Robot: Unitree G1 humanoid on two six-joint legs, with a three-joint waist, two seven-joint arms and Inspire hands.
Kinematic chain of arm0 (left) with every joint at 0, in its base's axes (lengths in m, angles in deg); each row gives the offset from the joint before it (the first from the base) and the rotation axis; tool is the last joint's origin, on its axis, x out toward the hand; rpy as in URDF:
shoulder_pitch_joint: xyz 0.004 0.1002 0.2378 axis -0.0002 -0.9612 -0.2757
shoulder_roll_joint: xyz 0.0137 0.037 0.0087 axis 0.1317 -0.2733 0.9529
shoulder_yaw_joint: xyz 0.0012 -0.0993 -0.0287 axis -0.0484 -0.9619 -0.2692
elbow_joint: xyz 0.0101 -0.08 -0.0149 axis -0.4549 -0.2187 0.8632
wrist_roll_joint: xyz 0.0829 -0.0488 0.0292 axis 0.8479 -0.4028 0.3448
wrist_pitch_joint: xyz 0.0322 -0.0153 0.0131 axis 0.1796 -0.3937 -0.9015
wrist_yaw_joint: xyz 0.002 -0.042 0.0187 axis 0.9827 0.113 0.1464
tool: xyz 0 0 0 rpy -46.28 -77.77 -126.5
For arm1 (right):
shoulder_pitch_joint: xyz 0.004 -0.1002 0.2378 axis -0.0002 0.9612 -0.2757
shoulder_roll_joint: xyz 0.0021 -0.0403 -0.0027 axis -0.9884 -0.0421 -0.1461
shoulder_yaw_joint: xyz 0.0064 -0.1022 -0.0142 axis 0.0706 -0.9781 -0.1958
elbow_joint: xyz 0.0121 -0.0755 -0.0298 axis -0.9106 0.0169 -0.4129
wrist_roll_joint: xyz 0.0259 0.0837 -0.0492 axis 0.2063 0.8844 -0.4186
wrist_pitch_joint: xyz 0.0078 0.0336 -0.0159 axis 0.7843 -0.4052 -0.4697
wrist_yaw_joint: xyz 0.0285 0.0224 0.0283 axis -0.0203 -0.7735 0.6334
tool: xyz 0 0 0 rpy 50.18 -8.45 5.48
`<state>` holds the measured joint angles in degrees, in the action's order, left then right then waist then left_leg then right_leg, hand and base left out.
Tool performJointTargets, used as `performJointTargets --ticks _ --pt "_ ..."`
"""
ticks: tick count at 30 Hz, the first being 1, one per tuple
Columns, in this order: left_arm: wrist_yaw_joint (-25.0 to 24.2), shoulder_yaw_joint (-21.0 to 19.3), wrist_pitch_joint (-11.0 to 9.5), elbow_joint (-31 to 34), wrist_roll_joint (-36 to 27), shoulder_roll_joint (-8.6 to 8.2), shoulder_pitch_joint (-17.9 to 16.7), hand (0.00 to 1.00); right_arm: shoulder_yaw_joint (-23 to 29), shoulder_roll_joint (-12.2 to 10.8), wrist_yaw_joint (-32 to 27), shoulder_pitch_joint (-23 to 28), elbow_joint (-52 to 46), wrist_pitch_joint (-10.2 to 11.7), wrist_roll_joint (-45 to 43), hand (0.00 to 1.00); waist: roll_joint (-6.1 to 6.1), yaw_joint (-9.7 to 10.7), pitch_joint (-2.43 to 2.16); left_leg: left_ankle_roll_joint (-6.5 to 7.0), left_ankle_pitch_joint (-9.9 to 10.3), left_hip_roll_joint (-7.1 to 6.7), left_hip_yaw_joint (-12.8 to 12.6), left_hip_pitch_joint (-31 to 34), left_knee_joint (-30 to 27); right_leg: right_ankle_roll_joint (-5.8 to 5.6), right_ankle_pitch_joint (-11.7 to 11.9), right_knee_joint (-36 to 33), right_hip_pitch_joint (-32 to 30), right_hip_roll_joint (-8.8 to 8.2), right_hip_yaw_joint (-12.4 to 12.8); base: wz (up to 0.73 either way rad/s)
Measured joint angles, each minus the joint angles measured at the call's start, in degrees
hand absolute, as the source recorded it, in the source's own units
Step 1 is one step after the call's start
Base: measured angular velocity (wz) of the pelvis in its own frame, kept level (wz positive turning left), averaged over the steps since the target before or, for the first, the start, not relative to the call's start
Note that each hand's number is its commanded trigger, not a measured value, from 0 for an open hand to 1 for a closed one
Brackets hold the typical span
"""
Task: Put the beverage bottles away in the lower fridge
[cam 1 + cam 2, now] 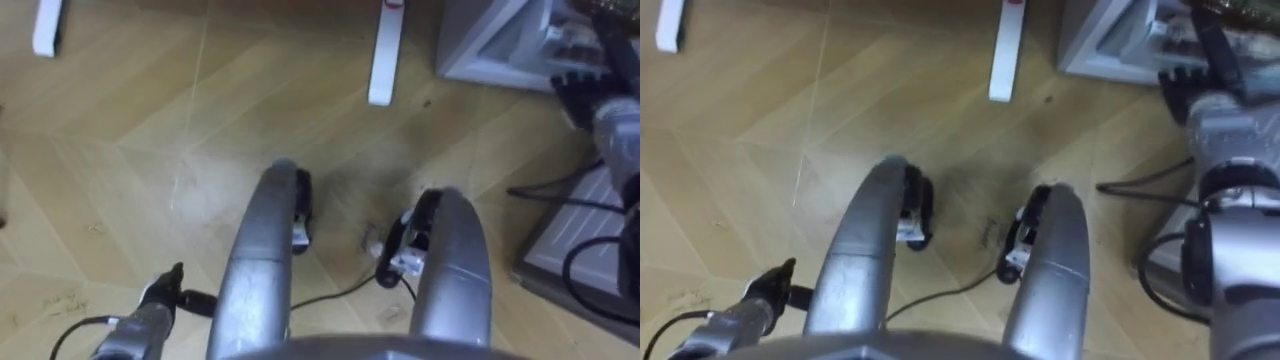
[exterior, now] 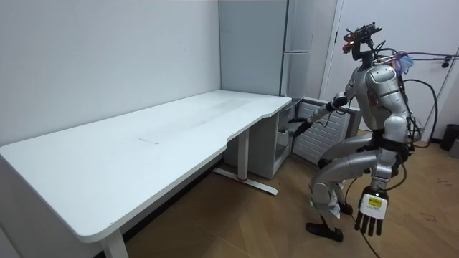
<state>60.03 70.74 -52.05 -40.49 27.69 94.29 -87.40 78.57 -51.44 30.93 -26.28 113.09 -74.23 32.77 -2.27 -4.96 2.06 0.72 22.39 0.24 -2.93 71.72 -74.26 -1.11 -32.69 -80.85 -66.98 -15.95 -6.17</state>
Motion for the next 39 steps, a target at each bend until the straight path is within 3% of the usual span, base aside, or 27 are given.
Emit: performJointTargets --ticks 9,14,22,27,34,39 --pt "0.29 -1.81 -0.27 1.42 -0.06 1.08 -3.97 0.0 -1.27 0.08 -9.0 -2.32 -2.93 0.62 -0.01 0.0 -0.19 0.53 0.01 0.12 0.08 -0.34 -0.2 0.42 -0.03 0.25 -0.18 -0.25 -0.43 -1.02 -0.32 0.01" --pt "-0.16 -2.08 -0.23 1.9 -0.14 1.27 -6.16 0.0 -1.32 0.22 -12.04 -4.07 -2.92 0.61 0.01 0.0 -0.21 1.18 0.02 0.12 0.07 -1.03 -0.11 0.4 -0.05 -0.47 -0.75 -0.82 -0.42 -1.15 0.15 0.07" --pt "0.05 -4.53 -1.25 2.42 -0.07 1.28 -11.38 0.0 -1.3 0.37 -19.21 -6.78 -7.64 1.9 -0.05 0.0 -0.25 1.42 0.0 -0.14 0.0 -0.86 0.2 0.31 -0.01 0.4 -1.57 -1.31 -0.33 -1.51 -0.59 0.02" --pt "0.08 -4.72 -2.09 2.39 -0.1 1.38 -11.51 0.0 -1.69 1.13 -20.95 -8.05 -9.99 3.67 -0.08 0.0 -0.22 1.05 -0.02 -0.3 0.17 -0.97 0.37 0.2 0.05 0.71 -1.81 -1.31 -0.01 -1.52 -0.78 0.03" --pt "0.31 -4.73 -2.69 2.23 -0.1 1.73 -11.52 0.0 -3.86 3.1 -24.06 -8.87 -11.7 3.81 -1.24 0.0 -0.11 0.16 -0.08 -0.38 0.2 -0.97 0.44 -0.11 0.07 0.56 -2.09 -1.33 0.31 -1.61 -0.9 0.0" --pt "0.46 -4.71 -3.55 1.21 -0.1 1.89 -11.51 0.0 -4.08 3.2 -25.61 -9.35 -11.87 3.81 -1.32 0.0 -0.08 -0.26 -0.09 -0.45 0.21 -0.98 0.51 -0.59 0.25 0.34 -2.2 -1.3 0.83 -1.61 -1.03 0.02"
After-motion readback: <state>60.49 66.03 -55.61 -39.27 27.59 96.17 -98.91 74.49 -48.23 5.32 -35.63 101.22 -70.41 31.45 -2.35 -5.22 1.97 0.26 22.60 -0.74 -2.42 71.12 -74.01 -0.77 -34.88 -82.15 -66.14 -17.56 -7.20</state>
